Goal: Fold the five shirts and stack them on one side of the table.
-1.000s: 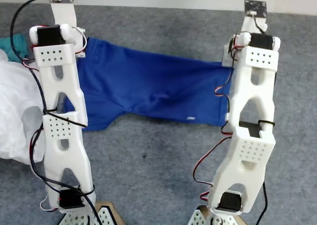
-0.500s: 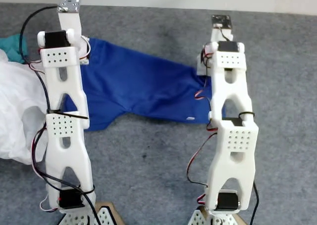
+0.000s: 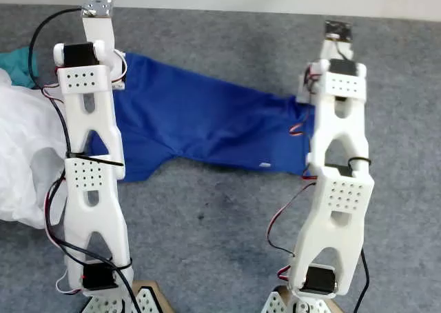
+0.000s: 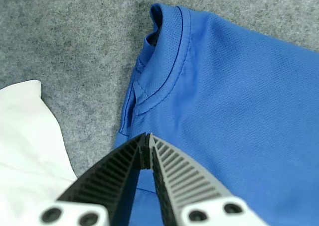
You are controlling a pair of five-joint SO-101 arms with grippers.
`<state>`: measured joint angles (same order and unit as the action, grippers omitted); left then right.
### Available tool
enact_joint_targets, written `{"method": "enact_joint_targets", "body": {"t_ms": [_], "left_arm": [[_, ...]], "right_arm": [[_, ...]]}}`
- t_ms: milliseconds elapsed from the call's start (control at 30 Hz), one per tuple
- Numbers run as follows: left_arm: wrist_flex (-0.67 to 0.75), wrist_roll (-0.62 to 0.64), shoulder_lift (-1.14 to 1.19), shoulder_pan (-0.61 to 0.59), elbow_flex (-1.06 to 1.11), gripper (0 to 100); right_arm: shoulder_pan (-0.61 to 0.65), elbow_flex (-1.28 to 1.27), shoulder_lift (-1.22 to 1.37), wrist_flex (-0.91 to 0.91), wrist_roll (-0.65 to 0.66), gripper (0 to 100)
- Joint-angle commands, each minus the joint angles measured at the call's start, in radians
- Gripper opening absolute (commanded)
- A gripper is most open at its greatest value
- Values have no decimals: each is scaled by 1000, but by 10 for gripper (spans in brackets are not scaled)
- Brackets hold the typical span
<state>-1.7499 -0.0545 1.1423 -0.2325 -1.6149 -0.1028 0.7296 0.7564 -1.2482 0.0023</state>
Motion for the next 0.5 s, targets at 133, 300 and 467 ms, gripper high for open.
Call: {"method": "enact_joint_targets", "body": {"t_ms": [133, 300, 467], "left_arm": [[8, 11, 31, 44, -27, 14], [37, 11, 104, 74, -28, 14], [107, 11, 160, 82, -28, 13]], "right_arm": [[25, 85, -19, -16, -2, 265], [62, 84, -18, 1, 86, 364], [77, 84, -18, 81, 60, 233]]}}
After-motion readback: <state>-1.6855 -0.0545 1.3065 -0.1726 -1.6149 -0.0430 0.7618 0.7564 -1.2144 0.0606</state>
